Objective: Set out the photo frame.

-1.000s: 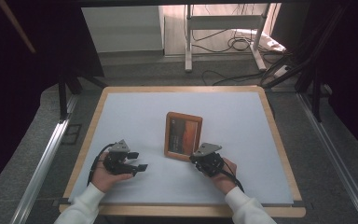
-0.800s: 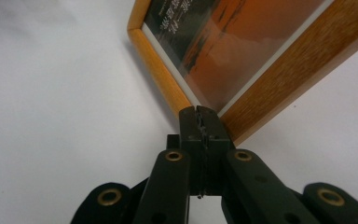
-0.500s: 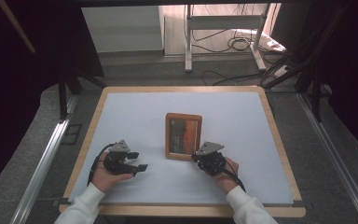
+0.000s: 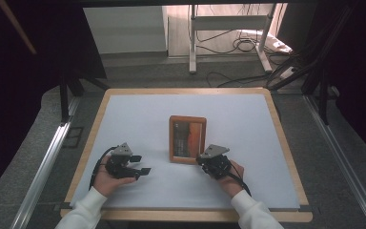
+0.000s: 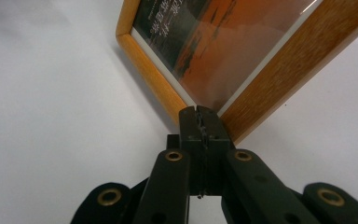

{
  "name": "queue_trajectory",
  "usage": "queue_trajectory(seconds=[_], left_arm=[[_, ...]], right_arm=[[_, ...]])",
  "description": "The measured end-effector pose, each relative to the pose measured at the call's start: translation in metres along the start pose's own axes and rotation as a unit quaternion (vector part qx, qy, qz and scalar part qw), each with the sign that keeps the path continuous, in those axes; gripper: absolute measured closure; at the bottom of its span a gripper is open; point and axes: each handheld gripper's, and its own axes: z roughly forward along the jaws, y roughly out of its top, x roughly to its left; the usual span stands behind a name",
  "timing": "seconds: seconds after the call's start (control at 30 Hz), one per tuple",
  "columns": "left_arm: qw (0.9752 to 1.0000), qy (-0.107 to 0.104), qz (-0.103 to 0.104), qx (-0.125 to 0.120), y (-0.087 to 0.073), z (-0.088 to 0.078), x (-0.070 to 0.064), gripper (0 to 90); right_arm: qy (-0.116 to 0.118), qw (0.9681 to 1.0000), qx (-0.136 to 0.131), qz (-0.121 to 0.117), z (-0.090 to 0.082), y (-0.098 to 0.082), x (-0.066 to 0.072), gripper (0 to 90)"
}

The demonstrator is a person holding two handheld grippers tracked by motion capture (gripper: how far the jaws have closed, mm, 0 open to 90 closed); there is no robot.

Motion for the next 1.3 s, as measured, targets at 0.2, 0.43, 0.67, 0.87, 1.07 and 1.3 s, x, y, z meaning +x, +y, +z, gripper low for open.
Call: queue_trajectory(seconds=[0.2,0.43,0.67,0.87,1.07,1.3], left_arm=[[1.0000,0.000,0.000,-0.001,0.000,0.000,0.000,29.9],[1.0000,0.001,0.000,-0.001,0.000,0.000,0.000,29.9],[1.0000,0.003,0.001,-0.003,0.000,-0.002,-0.001,29.9],[1.0000,0.002,0.002,-0.004,0.000,-0.002,-0.002,29.9],[0.9999,0.006,0.003,-0.010,0.001,-0.002,-0.004,29.9],[0.9995,0.018,0.007,-0.024,-0.001,-0.008,-0.011,30.0]], right_arm=[[0.001,1.0000,-0.001,0.001,0.000,0.000,0.000,90.0],[0.011,0.9998,-0.015,0.002,-0.006,0.002,0.003,90.0],[0.006,0.9995,-0.032,0.006,-0.025,-0.002,0.001,90.0],[-0.002,0.9988,-0.041,0.028,-0.045,-0.014,-0.010,89.9],[0.000,0.9967,-0.055,0.059,-0.057,-0.027,-0.022,78.7],[-0.010,0.9936,-0.062,0.093,-0.073,-0.046,-0.029,40.6]])
